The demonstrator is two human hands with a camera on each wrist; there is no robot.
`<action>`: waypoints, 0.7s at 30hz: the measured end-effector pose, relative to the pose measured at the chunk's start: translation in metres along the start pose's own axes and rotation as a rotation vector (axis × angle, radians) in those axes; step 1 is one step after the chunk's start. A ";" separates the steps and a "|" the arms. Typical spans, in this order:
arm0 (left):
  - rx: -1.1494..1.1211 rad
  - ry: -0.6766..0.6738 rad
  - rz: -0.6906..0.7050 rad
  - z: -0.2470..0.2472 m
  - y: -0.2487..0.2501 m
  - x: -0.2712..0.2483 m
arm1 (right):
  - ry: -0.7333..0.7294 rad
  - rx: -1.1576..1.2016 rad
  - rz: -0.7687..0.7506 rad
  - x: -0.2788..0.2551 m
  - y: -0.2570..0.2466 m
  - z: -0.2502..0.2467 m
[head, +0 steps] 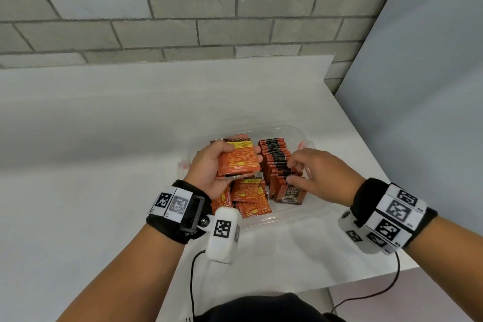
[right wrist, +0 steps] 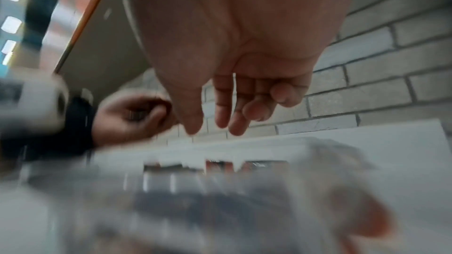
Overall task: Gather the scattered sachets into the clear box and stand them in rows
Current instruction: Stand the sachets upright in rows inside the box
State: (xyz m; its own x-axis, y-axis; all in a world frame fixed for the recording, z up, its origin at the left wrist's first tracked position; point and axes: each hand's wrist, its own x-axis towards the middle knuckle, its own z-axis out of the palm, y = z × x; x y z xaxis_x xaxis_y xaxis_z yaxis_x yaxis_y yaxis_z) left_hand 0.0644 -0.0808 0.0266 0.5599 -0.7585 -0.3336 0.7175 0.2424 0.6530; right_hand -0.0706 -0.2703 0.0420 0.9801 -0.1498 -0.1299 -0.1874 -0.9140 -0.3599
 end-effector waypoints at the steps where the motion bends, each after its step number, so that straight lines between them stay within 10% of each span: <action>1: 0.031 -0.001 0.001 0.002 0.000 0.000 | 0.071 0.137 0.008 -0.001 -0.005 -0.003; 11: 0.284 -0.074 0.012 0.012 -0.009 -0.001 | 0.166 0.746 0.074 0.011 -0.036 -0.013; 17: 0.136 -0.009 0.067 0.006 -0.007 -0.004 | 0.491 0.526 -0.135 0.005 -0.041 -0.009; 21: 0.168 0.025 0.175 0.008 -0.006 -0.003 | 0.293 0.297 -0.169 0.004 -0.040 0.001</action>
State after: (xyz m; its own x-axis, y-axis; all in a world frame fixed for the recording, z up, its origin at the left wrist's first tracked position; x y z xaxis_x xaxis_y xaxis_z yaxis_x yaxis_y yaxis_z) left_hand 0.0550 -0.0849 0.0296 0.6813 -0.6980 -0.2207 0.5305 0.2630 0.8059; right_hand -0.0588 -0.2337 0.0544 0.9675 -0.1476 0.2055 0.0082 -0.7933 -0.6088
